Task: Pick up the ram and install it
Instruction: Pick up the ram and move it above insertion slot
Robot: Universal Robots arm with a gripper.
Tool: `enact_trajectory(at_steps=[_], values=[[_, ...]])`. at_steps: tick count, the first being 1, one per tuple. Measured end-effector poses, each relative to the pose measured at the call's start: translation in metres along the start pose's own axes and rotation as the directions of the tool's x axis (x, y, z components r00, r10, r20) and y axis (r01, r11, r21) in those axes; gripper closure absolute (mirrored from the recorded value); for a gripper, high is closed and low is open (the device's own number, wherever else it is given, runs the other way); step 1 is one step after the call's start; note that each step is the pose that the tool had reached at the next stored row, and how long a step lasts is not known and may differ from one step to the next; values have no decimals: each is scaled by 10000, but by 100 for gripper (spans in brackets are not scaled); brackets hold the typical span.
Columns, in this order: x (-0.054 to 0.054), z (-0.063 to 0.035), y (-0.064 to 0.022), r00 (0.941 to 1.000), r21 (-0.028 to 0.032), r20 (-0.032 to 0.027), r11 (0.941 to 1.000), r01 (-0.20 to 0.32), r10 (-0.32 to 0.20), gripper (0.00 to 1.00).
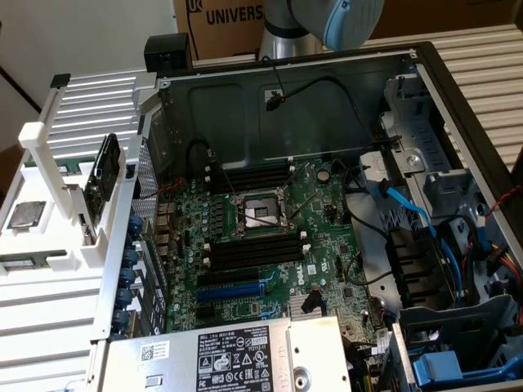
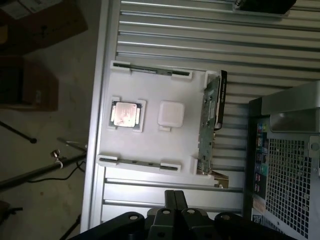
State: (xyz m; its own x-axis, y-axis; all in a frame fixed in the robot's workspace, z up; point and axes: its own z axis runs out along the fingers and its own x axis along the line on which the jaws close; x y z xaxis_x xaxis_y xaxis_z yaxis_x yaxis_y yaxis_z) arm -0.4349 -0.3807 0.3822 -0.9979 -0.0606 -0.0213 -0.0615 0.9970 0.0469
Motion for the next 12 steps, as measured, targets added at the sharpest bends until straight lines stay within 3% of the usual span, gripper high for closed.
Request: enact_trajectory(at_steps=[1,2,5,6,9,12], values=[[4,2,40,10000,117,-6,9999,13,-13,90],[12,4,70,10000,275,-19,9996,44,-44,90],[22,6,88,9995,508,-49,9982,315,-313,90],[21,10,94,9971,511,-69,9958,761,-758,90],[21,13,95,9914,497,-95,9902,1306,-1303,90],[21,19,95,9791,476,-126,9780,2031,-2028,90]])
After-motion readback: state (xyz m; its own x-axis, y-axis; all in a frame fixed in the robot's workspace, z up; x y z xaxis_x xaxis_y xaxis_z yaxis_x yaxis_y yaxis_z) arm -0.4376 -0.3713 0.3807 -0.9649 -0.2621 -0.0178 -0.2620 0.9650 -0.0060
